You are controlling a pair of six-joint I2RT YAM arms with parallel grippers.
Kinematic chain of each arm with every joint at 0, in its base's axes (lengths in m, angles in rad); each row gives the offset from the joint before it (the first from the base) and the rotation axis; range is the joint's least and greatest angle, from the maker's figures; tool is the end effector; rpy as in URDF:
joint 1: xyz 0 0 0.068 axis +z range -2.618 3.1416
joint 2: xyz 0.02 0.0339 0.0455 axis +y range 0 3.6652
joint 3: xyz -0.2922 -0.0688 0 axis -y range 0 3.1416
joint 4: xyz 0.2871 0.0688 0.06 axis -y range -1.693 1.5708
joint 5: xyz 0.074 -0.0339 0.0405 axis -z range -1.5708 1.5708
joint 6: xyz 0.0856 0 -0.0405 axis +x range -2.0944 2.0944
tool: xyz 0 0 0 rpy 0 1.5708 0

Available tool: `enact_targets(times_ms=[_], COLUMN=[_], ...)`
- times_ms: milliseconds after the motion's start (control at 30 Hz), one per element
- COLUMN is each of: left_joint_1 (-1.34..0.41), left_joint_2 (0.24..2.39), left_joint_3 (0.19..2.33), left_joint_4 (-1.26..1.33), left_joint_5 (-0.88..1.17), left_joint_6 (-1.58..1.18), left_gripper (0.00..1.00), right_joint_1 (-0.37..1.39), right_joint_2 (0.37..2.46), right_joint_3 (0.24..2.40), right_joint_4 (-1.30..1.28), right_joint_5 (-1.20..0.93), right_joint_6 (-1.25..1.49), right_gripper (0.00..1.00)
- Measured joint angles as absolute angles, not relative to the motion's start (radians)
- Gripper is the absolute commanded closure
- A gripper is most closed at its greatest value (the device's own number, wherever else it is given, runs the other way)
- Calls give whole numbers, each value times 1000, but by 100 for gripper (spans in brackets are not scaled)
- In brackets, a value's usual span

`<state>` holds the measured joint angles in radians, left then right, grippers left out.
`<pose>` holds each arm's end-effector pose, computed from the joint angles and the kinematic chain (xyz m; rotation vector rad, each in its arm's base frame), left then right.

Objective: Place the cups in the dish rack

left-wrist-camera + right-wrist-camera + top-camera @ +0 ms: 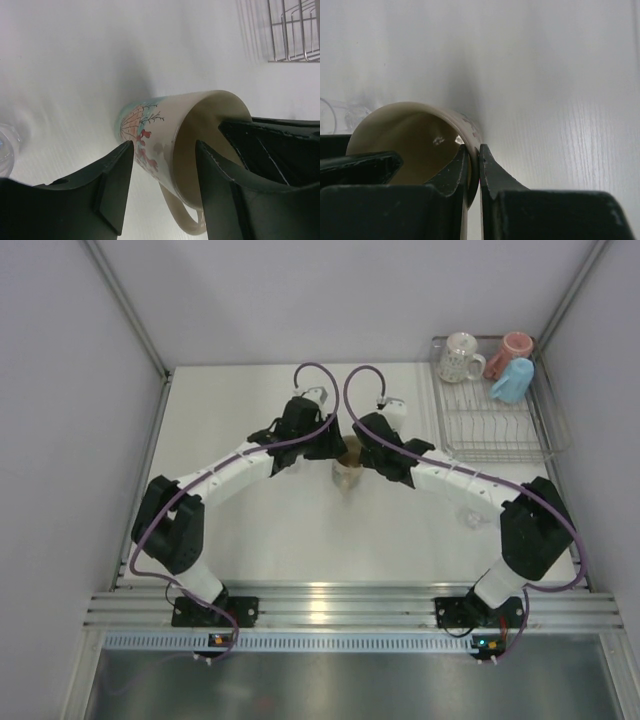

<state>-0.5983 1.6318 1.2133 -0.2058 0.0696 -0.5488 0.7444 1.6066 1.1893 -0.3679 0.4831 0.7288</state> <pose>0.3717 -0.2605 0.2501 0.0973 2.2851 -0.7023 0.3382 0.2575 0.2381 0.2116 2.2462 0.2151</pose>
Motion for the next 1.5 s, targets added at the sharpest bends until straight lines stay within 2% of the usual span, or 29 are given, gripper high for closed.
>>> enact_targets(times_ms=[133, 233, 267, 367, 467, 500, 667, 833, 1000, 1167, 1500], left_joint_1=[-601, -603, -603, -602, -599, -599, -598, -583, -525, -423, -379], left_joint_2=[1677, 1707, 1712, 1724, 1729, 1729, 1728, 1705, 1634, 1554, 1429], left_joint_3=[1213, 1213, 1213, 1218, 1219, 1219, 1215, 1189, 1123, 1046, 947], left_joint_4=[-207, -209, -210, -220, -231, -233, -234, -215, -96, 162, 664], left_joint_5=[71, 63, 61, 22, 28, 36, 75, 129, 242, 380, 468], left_joint_6=[-556, -564, -567, -557, -559, -559, -559, -576, -656, -834, -1141], left_gripper=[49, 65, 78, 100, 100, 100, 100, 100, 100, 100, 100], right_joint_1=[764, 771, 772, 781, 784, 782, 767, 709, 617, 586, 586], right_joint_2=[1607, 1607, 1607, 1599, 1571, 1562, 1469, 1311, 1149, 1042, 1010], right_joint_3=[1189, 1189, 1189, 1192, 1188, 1187, 1170, 1076, 965, 895, 751], right_joint_4=[-366, -366, -367, -328, -313, -304, -260, -205, -84, 65, 422], right_joint_5=[489, 492, 492, 490, 481, 472, 389, 218, -42, -259, -513], right_joint_6=[740, 745, 745, 754, 744, 743, 710, 665, 635, 626, 797], right_gripper=[94, 89, 87, 76, 63, 54, 42, 32, 27, 25, 26])
